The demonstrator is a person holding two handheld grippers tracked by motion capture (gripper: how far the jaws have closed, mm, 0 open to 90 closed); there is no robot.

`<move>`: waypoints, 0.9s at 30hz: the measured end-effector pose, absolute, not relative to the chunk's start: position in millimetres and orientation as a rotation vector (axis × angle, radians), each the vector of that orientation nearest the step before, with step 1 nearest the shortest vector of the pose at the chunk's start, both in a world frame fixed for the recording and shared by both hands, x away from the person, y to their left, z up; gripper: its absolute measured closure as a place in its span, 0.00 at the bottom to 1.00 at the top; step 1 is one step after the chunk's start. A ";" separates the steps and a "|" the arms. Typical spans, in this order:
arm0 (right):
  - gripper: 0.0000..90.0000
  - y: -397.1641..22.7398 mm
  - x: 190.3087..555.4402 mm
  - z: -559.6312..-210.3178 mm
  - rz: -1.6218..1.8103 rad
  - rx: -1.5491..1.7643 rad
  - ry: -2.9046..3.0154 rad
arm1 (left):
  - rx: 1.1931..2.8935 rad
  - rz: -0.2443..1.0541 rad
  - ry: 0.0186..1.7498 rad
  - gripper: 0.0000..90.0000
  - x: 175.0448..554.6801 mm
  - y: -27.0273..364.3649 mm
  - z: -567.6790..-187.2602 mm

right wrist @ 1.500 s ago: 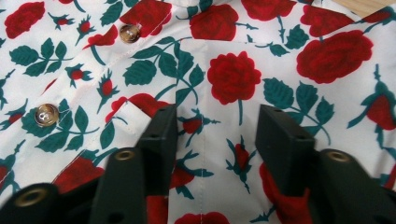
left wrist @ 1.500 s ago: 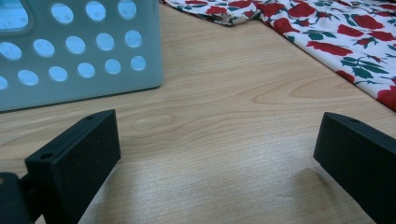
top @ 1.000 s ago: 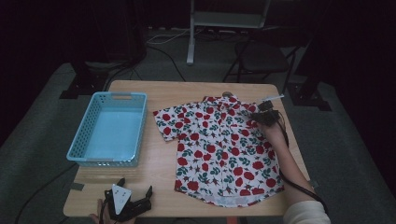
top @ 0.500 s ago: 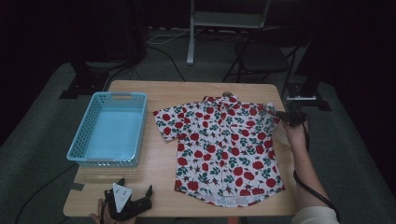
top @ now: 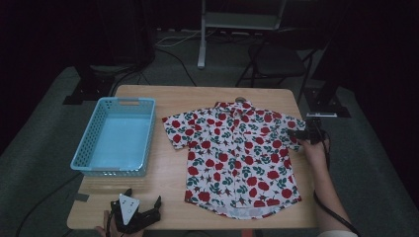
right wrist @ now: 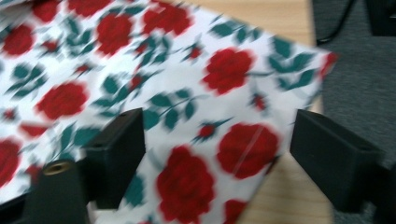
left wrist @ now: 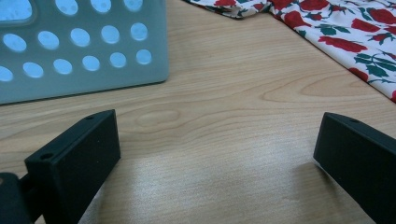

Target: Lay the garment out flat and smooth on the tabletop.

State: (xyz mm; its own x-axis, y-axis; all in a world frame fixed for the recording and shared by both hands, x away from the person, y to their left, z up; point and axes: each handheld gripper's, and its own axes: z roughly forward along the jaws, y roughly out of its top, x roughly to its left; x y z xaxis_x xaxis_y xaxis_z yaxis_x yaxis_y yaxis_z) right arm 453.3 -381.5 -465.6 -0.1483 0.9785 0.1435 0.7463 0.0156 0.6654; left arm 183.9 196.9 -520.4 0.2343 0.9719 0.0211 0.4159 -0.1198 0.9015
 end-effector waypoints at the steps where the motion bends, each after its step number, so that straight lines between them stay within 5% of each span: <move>1: 0.19 -379.5 450.9 -467.0 0.902 1.766 1.939 | 1.681 0.846 1.306 0.01 183.9 196.9 -520.4; 27: 0.17 -356.4 344.0 -458.9 1.154 1.524 1.845 | 1.681 0.846 1.306 0.01 184.0 196.9 -520.4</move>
